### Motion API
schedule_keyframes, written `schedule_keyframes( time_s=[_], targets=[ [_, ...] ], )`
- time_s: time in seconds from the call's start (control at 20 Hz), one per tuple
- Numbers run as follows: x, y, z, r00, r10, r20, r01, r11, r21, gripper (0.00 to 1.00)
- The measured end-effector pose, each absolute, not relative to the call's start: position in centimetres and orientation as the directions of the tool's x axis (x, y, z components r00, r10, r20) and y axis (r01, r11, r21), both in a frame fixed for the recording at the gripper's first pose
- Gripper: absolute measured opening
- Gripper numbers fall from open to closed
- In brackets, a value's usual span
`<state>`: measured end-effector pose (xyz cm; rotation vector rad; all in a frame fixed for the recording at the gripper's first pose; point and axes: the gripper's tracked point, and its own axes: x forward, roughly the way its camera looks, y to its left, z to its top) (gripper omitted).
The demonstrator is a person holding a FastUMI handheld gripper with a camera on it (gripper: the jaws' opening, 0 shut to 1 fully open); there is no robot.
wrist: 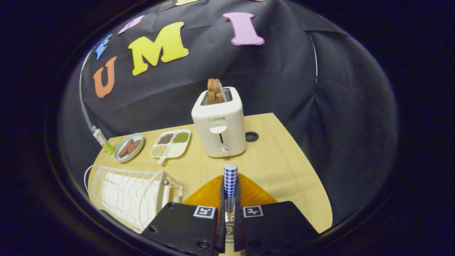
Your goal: Take the plate from the dish rack, then take the spoon from the basket and place it into the plate.
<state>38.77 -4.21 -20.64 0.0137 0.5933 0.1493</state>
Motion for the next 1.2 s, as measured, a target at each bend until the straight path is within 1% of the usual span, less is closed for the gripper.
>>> schedule_keyframes(
  time_s=[0.15, 0.25, 0.35, 0.5, 0.7, 0.9, 1.1, 1.2],
  targets=[
    [37.3, -4.1, -17.8, 0.855, 0.119, -0.505, -0.134, 0.991, 0.008, 0.14],
    [35.9, -4.5, -15.3, 0.888, 0.081, -0.453, -0.099, 0.995, -0.015, 0.14],
    [33.7, -4.3, -13.1, 0.910, 0.073, -0.408, -0.089, 0.996, -0.022, 0.14],
    [29.8, -4.1, -10.9, 0.922, 0.071, -0.380, -0.085, 0.996, -0.020, 0.14],
    [24.0, -3.0, -9.4, 0.923, 0.093, -0.372, -0.096, 0.995, 0.010, 0.14],
    [18.6, -1.2, -10.2, 0.921, 0.094, -0.379, -0.086, 0.996, 0.036, 0.14],
    [13.1, 2.6, -13.6, 0.893, 0.117, -0.434, -0.082, 0.992, 0.097, 0.14],
    [10.9, 4.9, -16.3, 0.873, 0.115, -0.473, -0.062, 0.990, 0.127, 0.14]
  ],
)
